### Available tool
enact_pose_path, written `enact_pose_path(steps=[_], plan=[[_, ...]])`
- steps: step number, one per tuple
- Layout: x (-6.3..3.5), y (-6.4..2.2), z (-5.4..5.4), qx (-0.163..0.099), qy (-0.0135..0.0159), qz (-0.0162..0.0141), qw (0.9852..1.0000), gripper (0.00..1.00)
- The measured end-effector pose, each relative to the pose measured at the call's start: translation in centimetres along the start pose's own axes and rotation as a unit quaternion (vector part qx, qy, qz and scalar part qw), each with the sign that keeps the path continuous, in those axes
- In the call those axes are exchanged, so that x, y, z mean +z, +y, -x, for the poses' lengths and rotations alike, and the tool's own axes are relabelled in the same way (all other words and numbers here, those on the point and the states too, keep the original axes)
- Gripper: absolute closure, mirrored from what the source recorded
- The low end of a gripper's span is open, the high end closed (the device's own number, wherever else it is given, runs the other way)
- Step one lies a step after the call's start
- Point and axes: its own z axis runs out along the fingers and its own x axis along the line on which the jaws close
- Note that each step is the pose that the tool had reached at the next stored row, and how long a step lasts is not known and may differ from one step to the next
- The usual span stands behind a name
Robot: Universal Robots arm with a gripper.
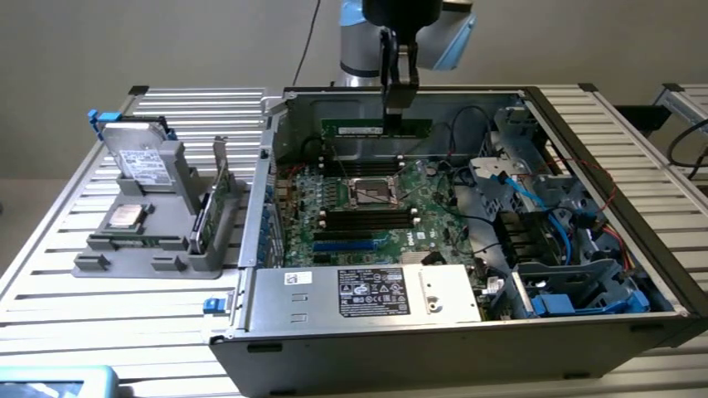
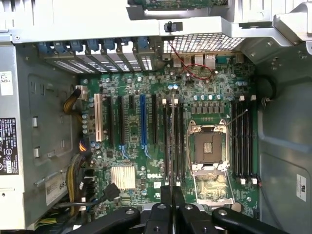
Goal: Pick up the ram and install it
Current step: 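Pick up the ram and move it above insertion slot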
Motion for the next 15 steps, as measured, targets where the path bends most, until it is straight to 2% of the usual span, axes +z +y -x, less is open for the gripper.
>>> enact_pose_path(steps=[9, 15], plan=[[0.32, 0.07, 1.3, 0.0, -0.0001, 0.0, 1.0, 0.87], [1.32, 0.11, 1.5, -0.001, 0.0002, 0.0, 1.0, 0.87]])
